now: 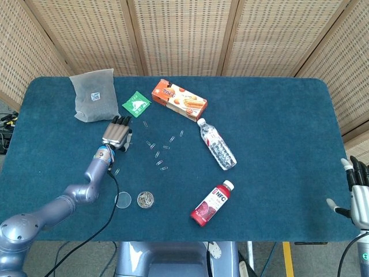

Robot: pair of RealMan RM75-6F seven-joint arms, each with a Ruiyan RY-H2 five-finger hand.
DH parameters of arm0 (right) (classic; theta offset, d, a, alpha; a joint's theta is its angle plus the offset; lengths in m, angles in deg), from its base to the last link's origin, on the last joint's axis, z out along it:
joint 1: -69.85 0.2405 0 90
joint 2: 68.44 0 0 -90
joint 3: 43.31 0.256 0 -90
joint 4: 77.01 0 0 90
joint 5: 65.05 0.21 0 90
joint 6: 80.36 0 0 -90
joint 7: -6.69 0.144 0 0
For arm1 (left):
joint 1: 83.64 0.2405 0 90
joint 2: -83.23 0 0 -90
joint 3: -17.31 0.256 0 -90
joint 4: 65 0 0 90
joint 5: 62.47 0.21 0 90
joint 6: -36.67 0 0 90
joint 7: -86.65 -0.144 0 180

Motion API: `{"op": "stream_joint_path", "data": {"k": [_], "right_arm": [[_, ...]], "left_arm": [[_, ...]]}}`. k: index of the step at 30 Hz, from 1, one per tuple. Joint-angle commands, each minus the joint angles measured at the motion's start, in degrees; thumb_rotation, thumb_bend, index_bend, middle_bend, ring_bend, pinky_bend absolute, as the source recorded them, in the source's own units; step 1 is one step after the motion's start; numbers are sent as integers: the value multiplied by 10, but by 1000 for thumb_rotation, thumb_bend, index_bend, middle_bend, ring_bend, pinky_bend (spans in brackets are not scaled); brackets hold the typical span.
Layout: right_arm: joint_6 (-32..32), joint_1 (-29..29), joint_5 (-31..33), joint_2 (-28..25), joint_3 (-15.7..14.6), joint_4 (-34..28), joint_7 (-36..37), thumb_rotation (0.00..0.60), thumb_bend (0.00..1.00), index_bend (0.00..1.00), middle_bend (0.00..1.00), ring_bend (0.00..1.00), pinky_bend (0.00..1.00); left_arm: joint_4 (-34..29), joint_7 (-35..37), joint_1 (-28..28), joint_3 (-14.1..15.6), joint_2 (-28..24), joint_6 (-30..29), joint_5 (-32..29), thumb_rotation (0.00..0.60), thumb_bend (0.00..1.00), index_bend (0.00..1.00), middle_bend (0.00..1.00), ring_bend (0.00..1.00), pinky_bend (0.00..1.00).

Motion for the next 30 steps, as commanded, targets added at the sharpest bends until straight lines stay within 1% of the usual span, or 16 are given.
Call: {"op": "stream_joint_path", "data": {"k": [1,4,11,14,15,18,20,23,26,30], "right_arm": [[-3,-1,-3,-1,-1,-1,0,600,0,58,0,0,0],[-6,-2,-6,-1,-2,-3,1,600,0,58,0,0,0],[-8,-3,-11,-1,-4,-6,-2,600,0,58,0,0,0],[-10,-4,-13,-1,-5,-8,-3,600,0,58,0,0,0],[-11,-4,-14,-2,-5,-9,-3,600,0,58,0,0,0],[-13,-5,-15,-2,-5,-9,-3,600,0,58,0,0,0],[-14,-6,-16,-3,-6,-9,-2,600,0,58,0,0,0],[-15,-7,-17,-3,-6,-10,-1,600,0,58,0,0,0],[-15,-7,-18,-4,-7,-10,0,600,0,58,0,0,0],[-16,-7,-17,-4,-7,-10,1,600,0,58,0,0,0]], "left_arm": [[-50,9,6,-3,-29,-27,17,600,414,733,0,0,0],[-95,16,11,-1,-52,-46,36,600,416,734,0,0,0],[-246,35,33,29,-120,-105,134,600,416,735,0,0,0],[-317,46,45,54,-150,-124,186,600,416,735,0,0,0],[-331,49,48,61,-156,-128,197,600,416,735,0,0,0],[-387,54,56,92,-178,-138,248,600,416,735,0,0,0],[-408,54,59,105,-185,-140,266,600,416,736,0,0,0],[-434,35,61,128,-195,-143,297,600,416,736,0,0,0],[-456,19,63,141,-198,-139,304,600,416,735,0,0,0],[-475,-1,64,151,-202,-136,309,600,418,736,0,0,0]]}}
